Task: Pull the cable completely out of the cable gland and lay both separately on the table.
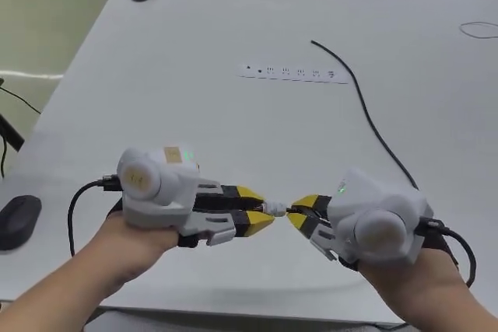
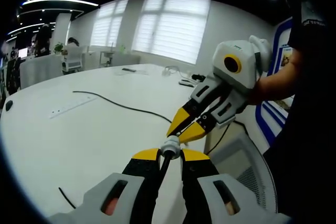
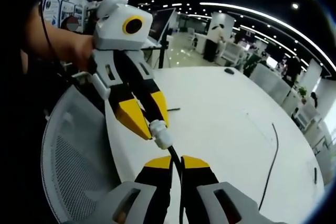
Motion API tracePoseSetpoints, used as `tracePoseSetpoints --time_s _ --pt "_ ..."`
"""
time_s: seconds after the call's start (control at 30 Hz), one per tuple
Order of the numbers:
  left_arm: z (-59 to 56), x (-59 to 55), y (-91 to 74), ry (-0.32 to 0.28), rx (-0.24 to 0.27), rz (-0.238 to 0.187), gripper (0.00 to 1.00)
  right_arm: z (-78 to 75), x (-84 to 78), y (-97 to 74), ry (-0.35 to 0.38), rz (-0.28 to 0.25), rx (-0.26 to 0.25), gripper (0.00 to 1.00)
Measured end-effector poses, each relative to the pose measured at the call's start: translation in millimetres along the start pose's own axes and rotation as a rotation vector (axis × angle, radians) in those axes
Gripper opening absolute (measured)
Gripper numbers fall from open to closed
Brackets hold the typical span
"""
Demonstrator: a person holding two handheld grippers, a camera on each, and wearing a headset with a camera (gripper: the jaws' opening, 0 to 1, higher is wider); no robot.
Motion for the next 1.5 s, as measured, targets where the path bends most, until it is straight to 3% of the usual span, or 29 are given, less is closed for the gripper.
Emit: tracePoseSetpoints --time_s 0.07,0.2,0.33,0.47,0.6,0.73,0.97,1.03,1.07,1.1,1.17,1.2,1.27,1.4,1.5 --pt "0.5 0.7 -0.4 -0.002 0.002 -0.003 0.15 -3.0 -1.3 -0.7 0.055 -0.007 -0.003 0.01" --pt "3.1 3.6 -1.9 -0.005 0.011 -0.013 0.15 -10.8 -9.2 -0.6 0.082 0.006 -0.022 0.0" --pt "5.4 5.5 -3.8 -0.014 0.013 -0.022 0.15 -20.2 -21.6 -2.0 0.225 0.0 -0.035 0.01" --pt "6.7 5.9 -4.1 -0.018 0.016 -0.027 0.15 -29.8 -36.0 -2.5 0.265 0.015 -0.062 0.01" --pt "6.1 6.3 -3.2 -0.016 0.016 -0.03 0.15 -35.9 -48.2 -2.5 0.364 -0.001 -0.085 0.01" --pt "6.4 6.3 -2.6 -0.017 0.016 -0.033 0.15 -38.8 -61.5 -0.9 0.463 -0.014 -0.099 0.01" --pt "6.1 4.7 -1.8 -0.009 0.012 -0.022 0.15 -41.0 -85.2 3.0 0.569 -0.009 -0.138 0.01" --pt "5.7 4.6 -1.6 -0.008 0.011 -0.02 0.15 -42.8 -92.0 3.9 0.653 -0.02 -0.162 0.01" --pt "5.3 4.9 -1.6 -0.007 0.01 -0.022 0.15 -43.2 -95.0 4.3 0.748 -0.038 -0.162 0.01" --pt "5.1 5.3 -1.8 -0.008 0.01 -0.024 0.15 -45.1 -97.4 4.5 0.792 -0.049 -0.167 0.01" --pt "6.1 6.6 -2.3 -0.006 0.014 -0.032 0.15 -49.0 -104.8 4.4 0.797 -0.045 -0.191 0.0" --pt "6.8 6.4 -2.5 -0.009 0.016 -0.034 0.15 -47.6 -111.1 6.0 0.808 -0.025 -0.185 0.0" --pt "6.1 5.5 -2.2 -0.007 0.015 -0.03 0.15 -44.5 -113.3 8.3 0.856 -0.037 -0.164 0.0" --pt "3.5 3.0 -1.3 -0.003 0.012 -0.021 0.15 -39.2 -113.6 9.0 0.798 -0.02 -0.161 0.0" --pt "2.5 3.1 -1.7 -0.01 0.013 -0.026 0.15 -36.1 -112.3 9.0 0.794 -0.02 -0.156 0.0"
Point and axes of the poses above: the centre of the closed fingertips' face, and the gripper's own axes: y roughly forward along the fingers, z roughly to its left, x roughly out of its top, the point moved 2 cm from there along -y, roughly backward along the fingers, and after that the axes turned 7 degrees about -y, right-handed, at the moved point
